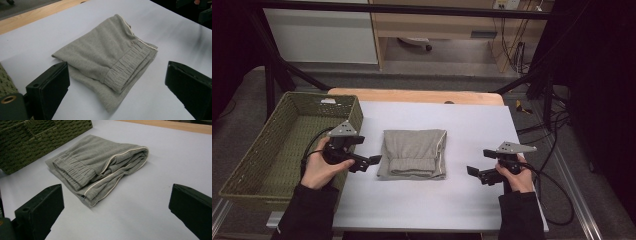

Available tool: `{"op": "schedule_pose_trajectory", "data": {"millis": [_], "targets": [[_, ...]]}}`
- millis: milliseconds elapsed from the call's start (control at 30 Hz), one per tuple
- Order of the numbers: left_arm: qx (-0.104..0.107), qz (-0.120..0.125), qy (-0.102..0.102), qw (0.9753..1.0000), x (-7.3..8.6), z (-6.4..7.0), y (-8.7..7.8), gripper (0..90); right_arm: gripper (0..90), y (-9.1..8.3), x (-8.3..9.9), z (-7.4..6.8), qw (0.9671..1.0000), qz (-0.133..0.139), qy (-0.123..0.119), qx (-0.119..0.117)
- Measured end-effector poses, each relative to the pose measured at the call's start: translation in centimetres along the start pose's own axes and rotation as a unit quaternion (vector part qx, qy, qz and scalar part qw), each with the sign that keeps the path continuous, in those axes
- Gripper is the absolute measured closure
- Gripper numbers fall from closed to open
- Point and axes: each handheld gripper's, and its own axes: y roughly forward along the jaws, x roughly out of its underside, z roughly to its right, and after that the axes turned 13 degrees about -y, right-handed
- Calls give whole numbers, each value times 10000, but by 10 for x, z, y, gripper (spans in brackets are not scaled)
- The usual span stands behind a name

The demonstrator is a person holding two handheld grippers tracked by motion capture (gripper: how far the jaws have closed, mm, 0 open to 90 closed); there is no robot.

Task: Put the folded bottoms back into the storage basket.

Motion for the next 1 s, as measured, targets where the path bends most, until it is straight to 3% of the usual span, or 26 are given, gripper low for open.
{"op": "schedule_pose_trajectory", "data": {"millis": [1000], "targets": [[0, -106, -2, 9999, -6, 15, 39, 53, 3, 3, 1, 0, 10000, -62, 25, -13]]}}
